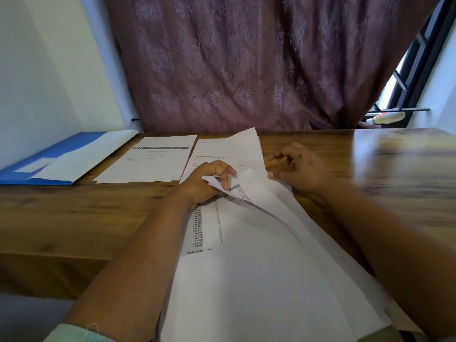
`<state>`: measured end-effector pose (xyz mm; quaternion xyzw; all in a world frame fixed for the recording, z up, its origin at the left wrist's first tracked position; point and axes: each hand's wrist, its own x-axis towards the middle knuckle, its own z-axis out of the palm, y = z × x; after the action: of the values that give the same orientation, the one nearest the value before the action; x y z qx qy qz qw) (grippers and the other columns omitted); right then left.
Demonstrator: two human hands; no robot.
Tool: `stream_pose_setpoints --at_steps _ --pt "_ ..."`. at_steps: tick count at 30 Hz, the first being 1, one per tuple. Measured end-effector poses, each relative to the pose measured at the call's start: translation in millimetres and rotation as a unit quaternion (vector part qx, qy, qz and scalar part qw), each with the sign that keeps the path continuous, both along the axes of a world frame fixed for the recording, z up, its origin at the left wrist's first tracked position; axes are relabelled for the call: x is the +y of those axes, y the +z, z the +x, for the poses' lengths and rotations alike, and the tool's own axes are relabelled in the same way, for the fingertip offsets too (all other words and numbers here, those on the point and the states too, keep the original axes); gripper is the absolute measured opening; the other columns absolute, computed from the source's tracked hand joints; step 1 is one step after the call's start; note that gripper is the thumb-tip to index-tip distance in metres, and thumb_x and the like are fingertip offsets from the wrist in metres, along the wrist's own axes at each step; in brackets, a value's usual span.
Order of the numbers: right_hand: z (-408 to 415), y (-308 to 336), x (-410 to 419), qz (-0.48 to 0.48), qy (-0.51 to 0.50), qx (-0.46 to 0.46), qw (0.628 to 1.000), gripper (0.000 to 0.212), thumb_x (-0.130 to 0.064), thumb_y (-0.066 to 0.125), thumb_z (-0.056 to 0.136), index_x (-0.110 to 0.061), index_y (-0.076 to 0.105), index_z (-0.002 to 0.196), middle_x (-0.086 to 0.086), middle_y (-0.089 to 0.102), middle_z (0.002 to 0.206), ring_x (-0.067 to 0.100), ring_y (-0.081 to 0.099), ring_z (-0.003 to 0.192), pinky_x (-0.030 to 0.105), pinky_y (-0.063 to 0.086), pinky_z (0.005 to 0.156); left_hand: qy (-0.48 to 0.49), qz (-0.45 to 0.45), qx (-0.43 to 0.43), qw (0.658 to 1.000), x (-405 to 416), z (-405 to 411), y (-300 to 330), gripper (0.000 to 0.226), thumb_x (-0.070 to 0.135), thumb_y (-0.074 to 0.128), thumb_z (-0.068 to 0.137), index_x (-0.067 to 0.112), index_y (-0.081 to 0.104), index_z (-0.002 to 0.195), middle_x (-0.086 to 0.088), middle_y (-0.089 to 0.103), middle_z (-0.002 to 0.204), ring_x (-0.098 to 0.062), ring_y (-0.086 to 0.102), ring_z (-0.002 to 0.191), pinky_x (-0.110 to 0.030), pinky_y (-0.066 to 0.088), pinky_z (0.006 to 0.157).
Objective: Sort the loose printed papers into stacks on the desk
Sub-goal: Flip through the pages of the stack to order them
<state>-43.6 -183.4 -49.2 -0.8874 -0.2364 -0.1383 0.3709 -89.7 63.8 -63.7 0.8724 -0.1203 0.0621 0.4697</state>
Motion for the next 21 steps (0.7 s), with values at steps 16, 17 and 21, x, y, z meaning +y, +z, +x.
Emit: stream_pose_setpoints --at_steps 16,17,21 --pt "-1.5 4.3 -7.6 0.068 0.049 0.175 0.981 0.011 -0.027 0.063 0.093 -0.017 0.069 0.094 -0.002 0.07 0.084 0.009 0.062 0.073 0.021 0.046 0.065 -0.026 -0.039 0.023 0.999 3.7 -4.8 1.8 0.043 -0.014 0.066 0.08 0.022 0.067 0.058 -0.003 0.061 0.076 -0.016 0.057 0.072 -0.03 0.05 0.069" --pt "1.4 2.7 -7.2 -0.012 0.007 0.133 0.991 0.013 -0.032 0.069 0.089 -0.02 0.068 0.096 -0.006 0.068 0.085 0.007 0.061 0.076 0.019 0.045 0.066 -0.038 -0.055 0.026 0.997 5.2 -5.2 2.3 0.044 -0.014 0.066 0.079 0.024 0.068 0.056 -0.005 0.061 0.078 -0.019 0.057 0.073 -0.032 0.05 0.071" --pt "3.5 -0.5 -3.5 -0.01 0.018 0.192 0.981 0.042 -0.034 0.086 0.07 -0.02 0.067 0.104 -0.003 0.069 0.094 0.012 0.064 0.086 0.026 0.053 0.081 -0.047 -0.072 0.028 0.996 5.5 -3.0 1.1 0.027 0.0 0.066 0.065 0.025 0.069 0.056 -0.004 0.06 0.079 -0.024 0.055 0.075 -0.036 0.048 0.074"
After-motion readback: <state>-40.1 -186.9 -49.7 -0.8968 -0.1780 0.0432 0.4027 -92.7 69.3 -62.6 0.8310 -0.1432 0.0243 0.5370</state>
